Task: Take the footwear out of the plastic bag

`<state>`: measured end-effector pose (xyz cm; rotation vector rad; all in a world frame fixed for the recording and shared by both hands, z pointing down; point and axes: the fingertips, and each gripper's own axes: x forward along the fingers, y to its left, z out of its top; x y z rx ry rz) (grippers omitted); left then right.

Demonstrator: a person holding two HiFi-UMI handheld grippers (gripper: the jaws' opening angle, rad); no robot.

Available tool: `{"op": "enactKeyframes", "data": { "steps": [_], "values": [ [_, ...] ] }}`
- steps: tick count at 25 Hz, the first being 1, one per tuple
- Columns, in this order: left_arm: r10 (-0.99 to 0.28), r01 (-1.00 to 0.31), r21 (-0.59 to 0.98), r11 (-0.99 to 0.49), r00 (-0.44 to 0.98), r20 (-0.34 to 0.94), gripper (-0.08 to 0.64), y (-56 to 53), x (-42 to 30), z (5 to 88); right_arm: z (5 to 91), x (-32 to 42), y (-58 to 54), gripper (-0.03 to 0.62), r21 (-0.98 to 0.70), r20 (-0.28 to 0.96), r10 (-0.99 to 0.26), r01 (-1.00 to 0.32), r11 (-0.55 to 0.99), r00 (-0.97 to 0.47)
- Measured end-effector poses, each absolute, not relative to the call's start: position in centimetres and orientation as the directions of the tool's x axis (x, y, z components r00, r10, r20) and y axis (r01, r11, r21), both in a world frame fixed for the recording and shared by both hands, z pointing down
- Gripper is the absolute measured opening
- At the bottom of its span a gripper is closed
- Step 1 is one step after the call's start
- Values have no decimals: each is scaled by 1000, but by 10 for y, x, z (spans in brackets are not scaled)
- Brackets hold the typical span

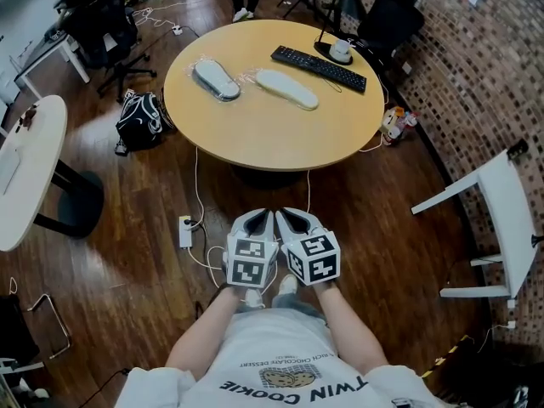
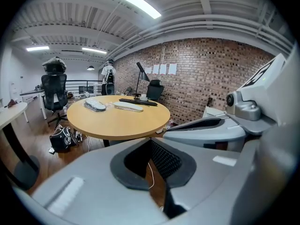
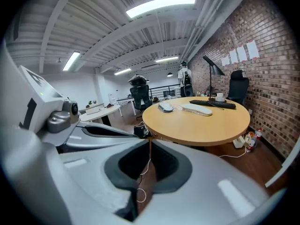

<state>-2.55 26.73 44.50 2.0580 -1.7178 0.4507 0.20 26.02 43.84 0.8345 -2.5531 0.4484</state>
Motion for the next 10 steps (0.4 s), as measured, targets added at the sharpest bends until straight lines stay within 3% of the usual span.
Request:
{"op": "enactKeyframes", "data": {
  "steps": [10],
  "values": [
    [-855, -978, 113, -173, 206, 476, 6, 293, -48, 446, 441, -22, 292, 12, -168, 470, -504, -634, 755, -724]
  ]
}}
